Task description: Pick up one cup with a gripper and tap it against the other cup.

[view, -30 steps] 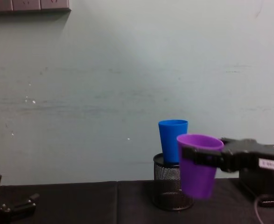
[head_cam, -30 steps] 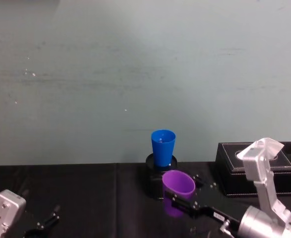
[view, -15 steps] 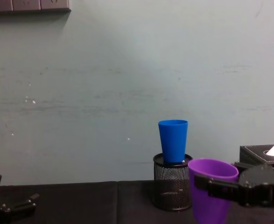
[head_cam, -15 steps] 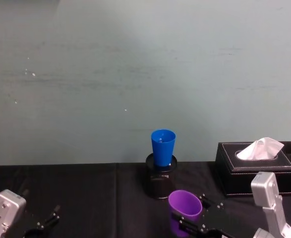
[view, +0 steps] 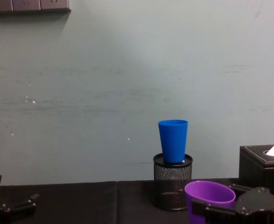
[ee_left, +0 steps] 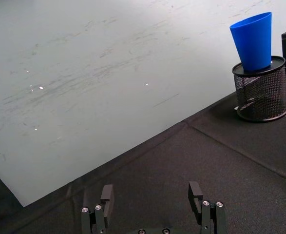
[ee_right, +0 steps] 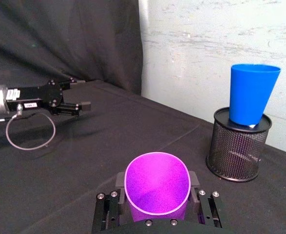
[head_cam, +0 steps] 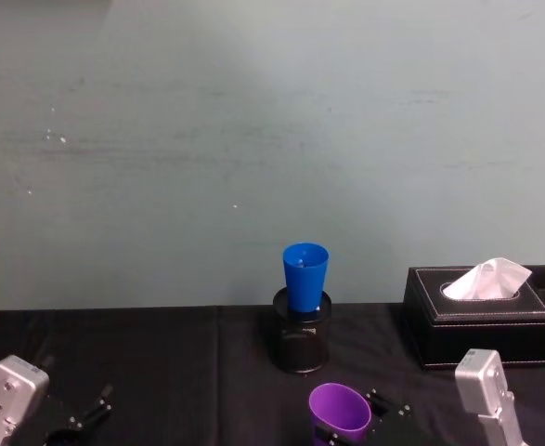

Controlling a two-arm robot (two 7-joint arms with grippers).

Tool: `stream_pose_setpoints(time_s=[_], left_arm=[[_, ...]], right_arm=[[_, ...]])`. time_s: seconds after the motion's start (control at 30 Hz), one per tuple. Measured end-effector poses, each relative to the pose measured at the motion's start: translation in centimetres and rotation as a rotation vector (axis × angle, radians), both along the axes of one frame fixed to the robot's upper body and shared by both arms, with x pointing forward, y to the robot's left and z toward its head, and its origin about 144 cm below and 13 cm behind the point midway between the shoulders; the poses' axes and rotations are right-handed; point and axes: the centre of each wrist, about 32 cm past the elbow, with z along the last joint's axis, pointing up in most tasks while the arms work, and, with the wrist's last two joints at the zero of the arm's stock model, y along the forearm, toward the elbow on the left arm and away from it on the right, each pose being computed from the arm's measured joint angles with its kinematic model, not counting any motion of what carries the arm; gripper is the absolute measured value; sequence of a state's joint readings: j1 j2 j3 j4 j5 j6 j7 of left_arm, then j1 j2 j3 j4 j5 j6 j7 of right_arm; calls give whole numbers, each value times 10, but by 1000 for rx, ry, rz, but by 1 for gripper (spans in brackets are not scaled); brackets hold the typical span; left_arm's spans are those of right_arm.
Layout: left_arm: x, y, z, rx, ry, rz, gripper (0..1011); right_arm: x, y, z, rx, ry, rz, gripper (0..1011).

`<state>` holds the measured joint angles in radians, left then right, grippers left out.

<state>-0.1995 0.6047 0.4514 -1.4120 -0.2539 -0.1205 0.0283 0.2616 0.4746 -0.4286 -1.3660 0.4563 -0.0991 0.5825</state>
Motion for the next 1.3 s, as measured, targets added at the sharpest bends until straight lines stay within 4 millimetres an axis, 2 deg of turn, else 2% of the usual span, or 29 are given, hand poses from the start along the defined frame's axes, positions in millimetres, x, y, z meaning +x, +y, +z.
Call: stream_pose_setpoints(time_s=[0.5,1.3], left_arm=[[0,0,0,0,0,0,1000],[0,0,0,0,0,0,1000]], right_arm=[[8,6,-20,1,19,-9,735],[8,5,-27,0,36,-15,735]])
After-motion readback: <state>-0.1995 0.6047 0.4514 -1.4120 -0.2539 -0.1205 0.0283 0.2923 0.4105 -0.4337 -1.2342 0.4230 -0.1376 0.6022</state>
